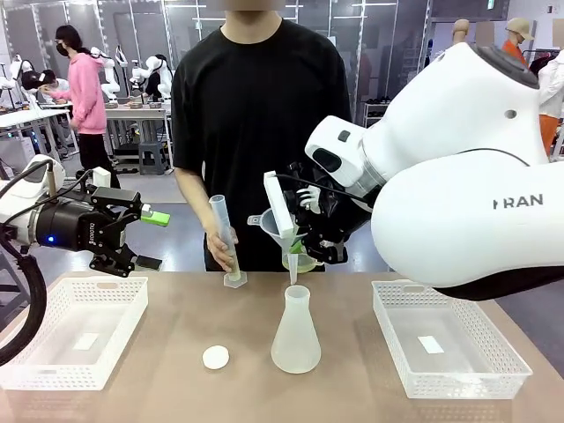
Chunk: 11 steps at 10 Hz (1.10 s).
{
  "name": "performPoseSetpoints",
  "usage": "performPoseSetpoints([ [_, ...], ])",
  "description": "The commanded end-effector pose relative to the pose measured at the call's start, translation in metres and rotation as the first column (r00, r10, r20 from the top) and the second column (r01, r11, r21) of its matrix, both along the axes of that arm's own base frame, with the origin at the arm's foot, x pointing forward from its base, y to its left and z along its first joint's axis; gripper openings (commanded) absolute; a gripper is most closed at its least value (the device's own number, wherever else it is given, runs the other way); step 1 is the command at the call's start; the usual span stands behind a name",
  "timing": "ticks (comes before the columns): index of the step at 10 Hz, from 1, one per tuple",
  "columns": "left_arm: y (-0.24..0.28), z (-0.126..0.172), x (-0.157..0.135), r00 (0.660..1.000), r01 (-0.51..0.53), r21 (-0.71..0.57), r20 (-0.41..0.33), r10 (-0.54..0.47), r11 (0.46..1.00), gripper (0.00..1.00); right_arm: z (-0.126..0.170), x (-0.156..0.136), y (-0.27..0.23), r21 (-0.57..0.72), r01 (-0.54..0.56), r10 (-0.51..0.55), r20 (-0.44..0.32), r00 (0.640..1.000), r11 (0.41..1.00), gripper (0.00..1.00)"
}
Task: Prepare the solutions needed for the experiment.
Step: Pick up the Plastic Funnel and insert it into the Big flask.
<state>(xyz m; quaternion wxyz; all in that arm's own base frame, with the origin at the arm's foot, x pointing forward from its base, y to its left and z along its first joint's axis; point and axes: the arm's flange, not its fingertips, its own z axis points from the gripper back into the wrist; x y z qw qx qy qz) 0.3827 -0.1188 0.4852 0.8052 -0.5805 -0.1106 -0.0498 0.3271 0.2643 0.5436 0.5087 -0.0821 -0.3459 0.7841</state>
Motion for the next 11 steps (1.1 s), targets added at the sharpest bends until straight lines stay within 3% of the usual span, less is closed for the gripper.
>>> performPoseSetpoints([
  [1,-0.002,0.002,-0.001,1.0,-0.003,-0.028,0.0,0.003,1.0,1.0,-0.011,0.007,-0.004,0.021,-0.021,0.021,-0.001,1.0,1.0,0.06],
  [11,-0.002,0.002,-0.001,1.0,-0.003,-0.028,0.0,0.003,1.0,1.0,-0.052,0.045,-0.011,0.046,0.034,-0.032,-0.043,0.999,0.998,0.06],
])
